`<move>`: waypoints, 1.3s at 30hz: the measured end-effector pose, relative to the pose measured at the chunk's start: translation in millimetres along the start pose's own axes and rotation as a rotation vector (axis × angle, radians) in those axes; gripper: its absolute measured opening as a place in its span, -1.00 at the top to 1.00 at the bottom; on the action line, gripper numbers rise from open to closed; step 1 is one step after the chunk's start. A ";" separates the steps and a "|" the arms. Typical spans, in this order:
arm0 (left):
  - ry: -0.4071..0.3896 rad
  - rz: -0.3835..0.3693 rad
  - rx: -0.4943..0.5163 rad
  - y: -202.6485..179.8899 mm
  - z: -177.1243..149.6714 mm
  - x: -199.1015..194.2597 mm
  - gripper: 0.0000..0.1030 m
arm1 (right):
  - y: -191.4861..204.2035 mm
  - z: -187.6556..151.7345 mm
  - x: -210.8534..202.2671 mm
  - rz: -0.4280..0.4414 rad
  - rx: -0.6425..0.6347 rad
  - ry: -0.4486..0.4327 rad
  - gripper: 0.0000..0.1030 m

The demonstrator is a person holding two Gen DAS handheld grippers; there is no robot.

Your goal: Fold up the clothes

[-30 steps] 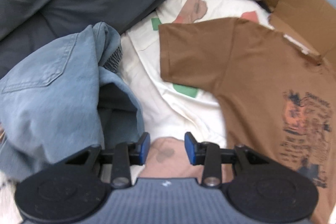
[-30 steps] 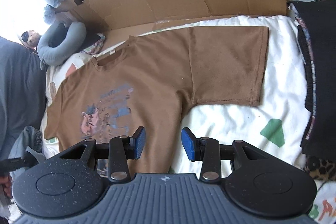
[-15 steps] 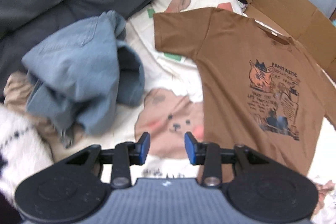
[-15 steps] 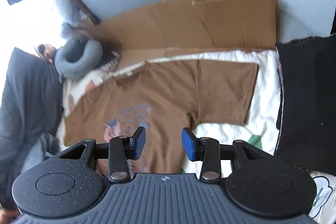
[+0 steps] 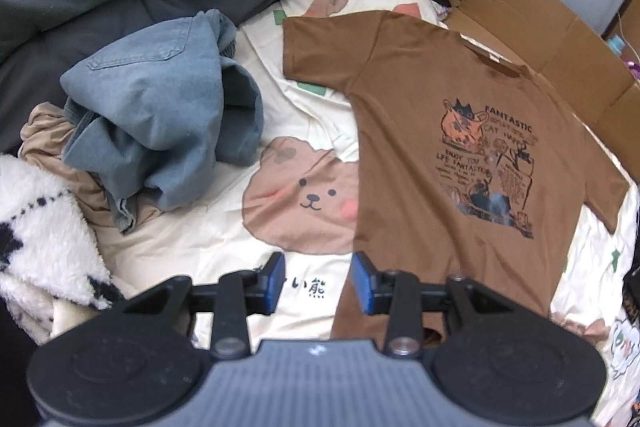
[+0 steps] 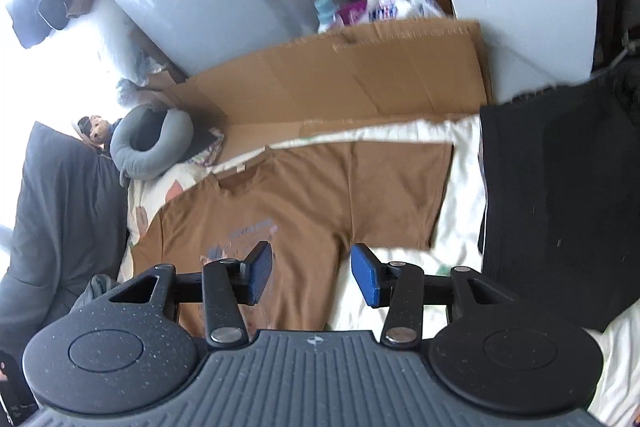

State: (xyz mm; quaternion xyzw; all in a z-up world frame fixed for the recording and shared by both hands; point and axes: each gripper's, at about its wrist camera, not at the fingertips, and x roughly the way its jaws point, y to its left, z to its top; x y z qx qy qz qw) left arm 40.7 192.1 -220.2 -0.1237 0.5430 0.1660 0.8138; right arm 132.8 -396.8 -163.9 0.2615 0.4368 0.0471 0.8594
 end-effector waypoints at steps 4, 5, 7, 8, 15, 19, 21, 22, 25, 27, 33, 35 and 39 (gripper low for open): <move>-0.008 -0.007 -0.017 -0.1 -7.0 -5.1 0.24 | -20.3 -22.2 15.7 0.003 0.042 0.023 0.01; -0.009 -0.003 -0.013 -0.6 -8.6 -5.1 0.24 | -23.9 -28.1 19.6 0.006 0.045 0.024 0.01; -0.011 -0.004 -0.014 -1.3 -12.5 -3.8 0.22 | -30.6 -41.0 29.1 0.010 0.058 0.031 0.01; -0.011 -0.010 -0.021 -0.8 -14.6 -1.8 0.22 | -33.8 -47.9 34.6 0.011 0.069 0.038 0.01; 0.003 0.000 -0.051 0.9 -30.9 29.7 0.22 | -48.0 -92.5 73.2 0.008 0.079 0.105 0.01; 0.024 0.009 -0.066 0.9 -45.3 55.3 0.24 | -52.2 -111.9 93.8 -0.010 0.047 0.136 0.01; 0.020 0.025 -0.069 1.1 -52.0 66.4 0.29 | -52.7 -120.4 105.2 -0.030 0.021 0.158 0.01; 0.016 0.041 -0.065 1.3 -55.3 72.2 0.34 | -53.0 -124.7 110.4 -0.034 0.012 0.168 0.01; 0.029 0.056 -0.083 5.4 -64.0 91.0 0.48 | -54.5 -136.4 125.7 -0.046 -0.007 0.194 0.01; 0.037 0.061 -0.094 7.9 -69.8 102.6 0.49 | -55.3 -144.1 134.8 -0.053 -0.013 0.208 0.01; 0.051 0.090 -0.099 7.1 -89.0 132.2 0.76 | -51.9 -168.1 158.2 -0.076 -0.074 0.257 0.01; 0.055 0.092 -0.098 5.1 -96.3 139.4 0.76 | -51.0 -174.8 165.5 -0.082 -0.083 0.276 0.01; 0.065 0.070 -0.110 1.3 -110.3 151.5 0.76 | -49.9 -185.9 178.8 -0.091 -0.085 0.307 0.01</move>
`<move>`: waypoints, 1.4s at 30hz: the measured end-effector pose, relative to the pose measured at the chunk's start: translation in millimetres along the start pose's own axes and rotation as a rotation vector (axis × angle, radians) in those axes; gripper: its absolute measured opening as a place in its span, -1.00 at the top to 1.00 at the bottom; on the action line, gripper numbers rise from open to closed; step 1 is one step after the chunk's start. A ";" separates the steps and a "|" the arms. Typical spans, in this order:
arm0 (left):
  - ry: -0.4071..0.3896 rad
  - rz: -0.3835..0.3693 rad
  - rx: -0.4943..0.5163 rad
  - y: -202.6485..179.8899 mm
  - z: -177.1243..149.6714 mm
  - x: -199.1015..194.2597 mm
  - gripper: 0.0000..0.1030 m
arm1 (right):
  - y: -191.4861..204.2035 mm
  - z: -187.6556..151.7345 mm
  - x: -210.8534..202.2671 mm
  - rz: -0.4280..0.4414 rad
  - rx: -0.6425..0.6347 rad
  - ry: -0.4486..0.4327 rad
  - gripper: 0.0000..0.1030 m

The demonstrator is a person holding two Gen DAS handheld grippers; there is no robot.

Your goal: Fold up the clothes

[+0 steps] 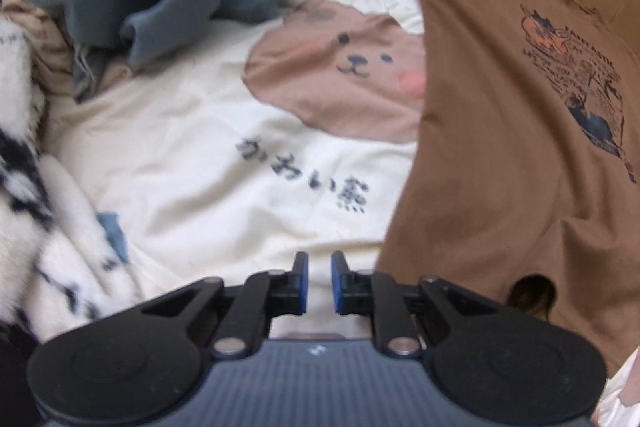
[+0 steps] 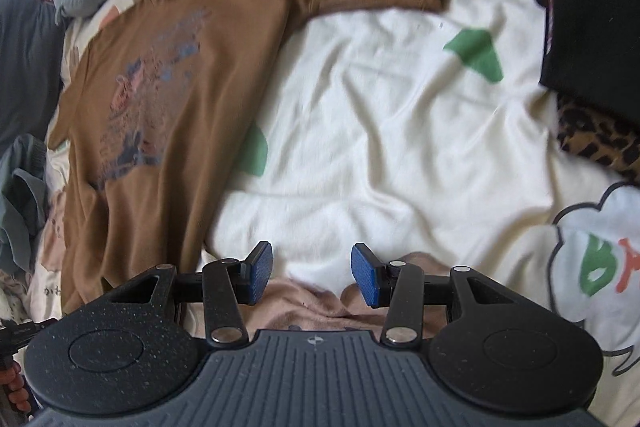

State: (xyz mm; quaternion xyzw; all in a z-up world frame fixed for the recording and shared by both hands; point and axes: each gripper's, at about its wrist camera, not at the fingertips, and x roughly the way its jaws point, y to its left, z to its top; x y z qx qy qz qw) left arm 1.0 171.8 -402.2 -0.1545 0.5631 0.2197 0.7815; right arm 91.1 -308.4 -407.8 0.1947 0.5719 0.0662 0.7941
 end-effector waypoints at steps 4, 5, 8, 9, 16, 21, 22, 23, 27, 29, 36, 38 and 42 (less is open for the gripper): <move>-0.016 -0.046 0.006 -7.7 -8.5 2.3 0.76 | 5.6 -4.6 10.5 -0.003 -0.006 0.021 0.01; -0.019 -0.048 0.015 -11.4 -9.5 2.9 0.76 | 7.0 -5.5 11.8 -0.004 -0.009 0.025 0.01; -0.023 -0.062 0.015 -19.4 -11.7 4.6 0.76 | 9.8 -7.4 14.7 -0.008 -0.014 0.037 0.01; -0.024 -0.069 0.005 -20.6 -12.1 4.9 0.76 | 10.3 -8.0 15.2 -0.010 -0.017 0.041 0.01; -0.068 -0.103 0.015 -33.7 -16.6 -2.5 0.53 | 12.9 -12.4 13.8 -0.018 -0.035 0.056 0.01; -0.054 -0.132 -0.028 -30.9 -23.1 1.6 0.53 | 13.9 -13.7 15.3 -0.028 -0.040 0.064 0.01; -0.058 -0.140 -0.038 -29.8 -24.0 0.7 0.53 | 14.4 -13.5 15.5 -0.028 -0.041 0.063 0.01; -0.062 -0.148 -0.047 -28.6 -24.9 -0.4 0.53 | 14.9 -13.4 15.6 -0.029 -0.042 0.063 0.01; -0.087 -0.159 -0.084 -21.2 -26.5 -6.2 0.56 | 16.7 -14.5 17.5 -0.029 -0.055 0.065 0.01; -0.099 -0.154 -0.088 -17.3 -26.0 -9.1 0.56 | 16.4 -15.9 18.6 -0.029 -0.054 0.068 0.01; -0.128 -0.142 -0.108 -3.3 -20.3 -12.5 0.56 | 17.8 -16.0 16.6 -0.014 -0.043 0.071 0.01; -0.121 -0.149 -0.100 -3.8 -21.1 -10.1 0.56 | 19.8 -14.9 15.4 -0.012 -0.050 0.068 0.01; -0.105 -0.140 -0.075 -7.3 -26.1 -3.6 0.56 | 19.7 -13.9 15.0 -0.006 -0.045 0.069 0.01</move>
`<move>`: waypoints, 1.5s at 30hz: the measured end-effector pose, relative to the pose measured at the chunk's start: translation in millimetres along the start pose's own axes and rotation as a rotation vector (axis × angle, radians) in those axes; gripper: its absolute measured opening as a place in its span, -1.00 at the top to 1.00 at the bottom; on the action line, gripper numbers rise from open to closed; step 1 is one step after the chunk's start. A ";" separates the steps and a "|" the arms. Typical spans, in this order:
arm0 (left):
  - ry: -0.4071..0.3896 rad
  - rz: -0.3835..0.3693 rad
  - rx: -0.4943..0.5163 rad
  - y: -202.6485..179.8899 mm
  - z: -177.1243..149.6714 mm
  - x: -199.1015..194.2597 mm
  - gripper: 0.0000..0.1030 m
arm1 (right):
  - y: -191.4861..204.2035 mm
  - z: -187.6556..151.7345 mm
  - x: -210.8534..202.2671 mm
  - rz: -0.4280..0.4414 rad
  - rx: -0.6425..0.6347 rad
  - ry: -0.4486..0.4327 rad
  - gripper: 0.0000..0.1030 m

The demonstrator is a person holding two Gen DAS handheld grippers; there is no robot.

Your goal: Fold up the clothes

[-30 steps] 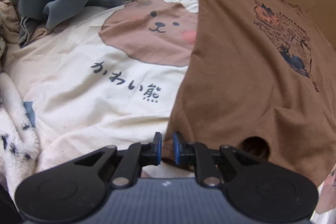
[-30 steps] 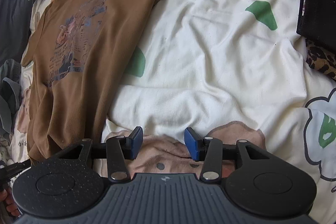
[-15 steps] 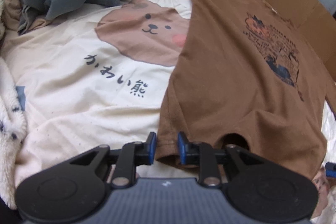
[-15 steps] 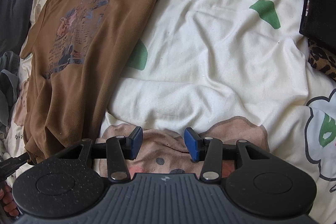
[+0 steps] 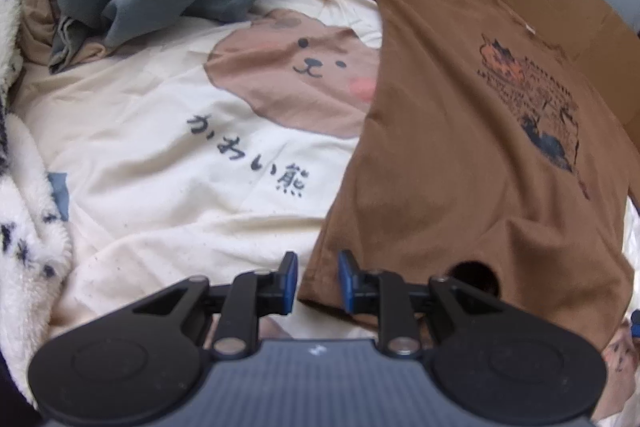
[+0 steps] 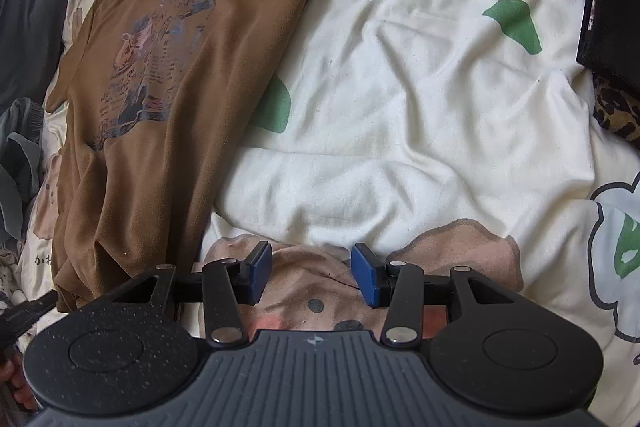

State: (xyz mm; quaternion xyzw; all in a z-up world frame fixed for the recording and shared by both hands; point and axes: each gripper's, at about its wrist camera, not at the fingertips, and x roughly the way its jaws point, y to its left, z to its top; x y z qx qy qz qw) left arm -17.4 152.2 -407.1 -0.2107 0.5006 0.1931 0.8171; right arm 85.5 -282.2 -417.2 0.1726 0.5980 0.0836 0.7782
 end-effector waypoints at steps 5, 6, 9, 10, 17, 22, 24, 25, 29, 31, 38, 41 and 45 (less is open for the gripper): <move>0.005 0.001 0.039 -5.7 -6.3 2.3 0.56 | -2.9 3.4 0.7 0.005 0.016 -0.001 0.01; 0.009 0.012 0.060 -7.8 -7.3 3.4 0.56 | -3.7 4.1 1.5 0.006 0.021 -0.001 0.01; 0.024 0.025 0.068 -6.4 -7.4 9.4 0.56 | -4.5 6.4 4.5 0.011 0.029 -0.001 0.01; 0.031 0.027 0.060 -4.5 -6.8 11.3 0.56 | -4.3 7.3 5.8 0.013 0.031 0.000 0.01; 0.032 0.059 0.059 1.4 0.0 5.7 0.88 | -0.8 17.5 18.0 0.036 0.050 -0.010 0.01; -0.009 0.099 0.045 13.7 17.5 -10.4 0.90 | -0.1 23.7 27.2 0.045 0.074 -0.006 0.00; -0.019 0.121 0.037 18.8 24.6 -13.8 0.90 | -1.0 27.0 28.0 0.055 0.085 -0.003 0.00; -0.024 0.130 0.034 21.7 28.1 -15.1 0.90 | -1.4 29.5 27.0 0.062 0.093 -0.011 0.00; -0.041 0.170 0.025 32.8 40.1 -15.7 0.90 | 4.4 43.6 26.4 0.065 0.100 -0.047 0.00; -0.050 0.186 0.017 39.0 44.9 -16.4 0.90 | 9.3 51.2 30.3 0.047 0.088 -0.053 0.00; -0.081 0.202 -0.014 49.2 55.3 -15.5 0.90 | 30.8 70.1 43.3 -0.038 -0.063 -0.081 0.00; -0.076 0.201 -0.028 49.2 54.4 -10.5 0.90 | 36.2 77.6 39.3 0.010 -0.058 -0.113 0.01; -0.062 0.208 -0.031 48.9 53.6 -0.8 0.90 | 42.5 82.9 37.9 0.059 -0.066 -0.147 0.01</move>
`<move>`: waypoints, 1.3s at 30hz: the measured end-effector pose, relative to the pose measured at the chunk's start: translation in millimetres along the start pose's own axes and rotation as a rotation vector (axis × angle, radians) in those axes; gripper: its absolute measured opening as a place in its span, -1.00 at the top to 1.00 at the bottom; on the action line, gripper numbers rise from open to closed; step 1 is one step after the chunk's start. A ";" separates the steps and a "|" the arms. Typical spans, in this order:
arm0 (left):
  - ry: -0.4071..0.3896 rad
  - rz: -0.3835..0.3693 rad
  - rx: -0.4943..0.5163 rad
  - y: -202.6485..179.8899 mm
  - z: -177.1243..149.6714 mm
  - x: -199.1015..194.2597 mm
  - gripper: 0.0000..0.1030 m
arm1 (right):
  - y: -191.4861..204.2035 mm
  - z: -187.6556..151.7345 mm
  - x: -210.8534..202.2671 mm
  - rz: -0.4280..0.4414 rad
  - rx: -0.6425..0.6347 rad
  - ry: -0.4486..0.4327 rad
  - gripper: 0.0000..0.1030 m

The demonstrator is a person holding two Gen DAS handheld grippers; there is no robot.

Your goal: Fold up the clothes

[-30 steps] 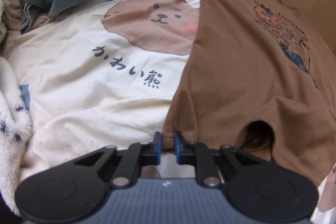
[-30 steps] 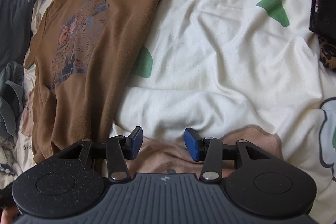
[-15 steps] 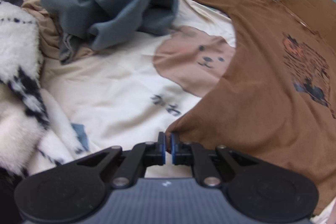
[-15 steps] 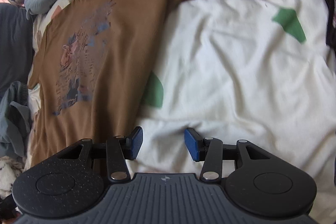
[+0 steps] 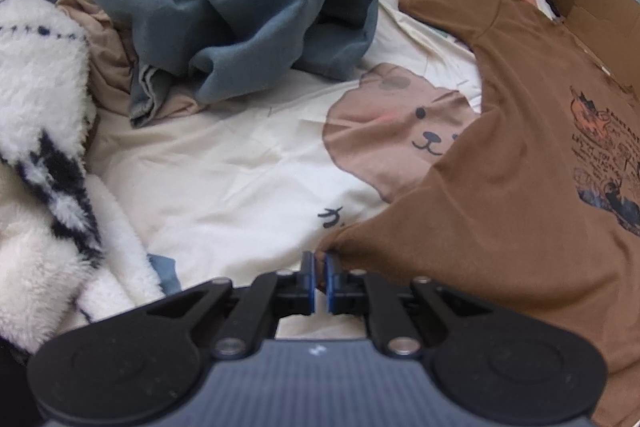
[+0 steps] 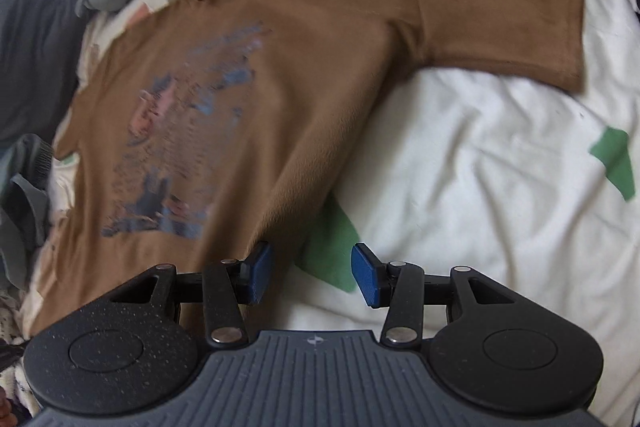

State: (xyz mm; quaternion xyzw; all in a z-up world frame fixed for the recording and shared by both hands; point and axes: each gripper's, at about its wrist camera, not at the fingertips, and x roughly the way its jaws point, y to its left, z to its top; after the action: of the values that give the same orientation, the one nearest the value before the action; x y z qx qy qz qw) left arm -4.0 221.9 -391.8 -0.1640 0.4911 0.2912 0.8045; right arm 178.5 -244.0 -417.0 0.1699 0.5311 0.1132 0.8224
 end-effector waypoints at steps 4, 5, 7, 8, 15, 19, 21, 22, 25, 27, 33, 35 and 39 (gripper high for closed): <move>0.008 0.002 0.011 -1.2 0.5 6.2 0.90 | 0.9 3.5 8.6 0.019 0.001 -0.001 0.01; 0.009 0.002 0.014 -1.2 0.9 6.9 0.90 | 2.1 5.2 12.5 0.020 -0.001 0.004 0.01; 0.010 0.002 0.019 -1.3 0.9 7.6 0.89 | 5.1 7.6 19.2 0.022 -0.012 0.007 0.01; 0.010 0.002 0.021 -1.4 0.8 8.0 0.89 | 7.2 8.7 22.2 0.026 -0.018 0.007 0.00; 0.011 0.006 0.027 -3.6 -0.8 9.4 0.89 | 16.5 15.0 34.8 0.043 -0.047 0.011 0.01; 0.006 -0.002 0.028 -1.8 1.4 7.5 0.89 | 5.4 12.8 24.5 0.055 0.012 0.024 0.06; 0.003 -0.007 0.024 -1.1 1.7 5.5 0.89 | -6.3 6.9 16.6 0.089 0.074 0.042 0.05; 0.002 -0.008 0.023 -0.7 1.8 4.5 0.89 | -12.3 1.6 13.3 0.119 0.106 0.057 0.05; -0.003 -0.012 0.020 0.0 1.9 1.8 0.89 | -22.3 -17.8 4.4 0.162 0.139 0.078 0.06; -0.010 -0.015 0.021 0.1 2.8 -0.8 0.89 | -27.4 -29.0 -5.0 0.166 0.152 0.071 0.06; -0.021 -0.020 0.023 0.2 6.0 -5.2 0.89 | -30.5 -51.9 -24.1 0.140 0.127 0.067 0.06; -0.020 -0.020 0.023 -0.1 6.2 -5.7 0.89 | -22.2 -55.0 -24.3 0.084 0.049 0.055 0.07; -0.018 -0.019 0.023 -1.1 5.6 -5.8 0.89 | -5.5 -58.5 -17.4 0.030 -0.078 0.051 0.05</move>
State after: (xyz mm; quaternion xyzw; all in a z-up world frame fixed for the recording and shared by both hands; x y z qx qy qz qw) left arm -1.4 222.4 -384.1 -0.1568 0.4853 0.2793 0.8136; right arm 118.1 -246.1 -426.8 0.1430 0.5444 0.1505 0.8128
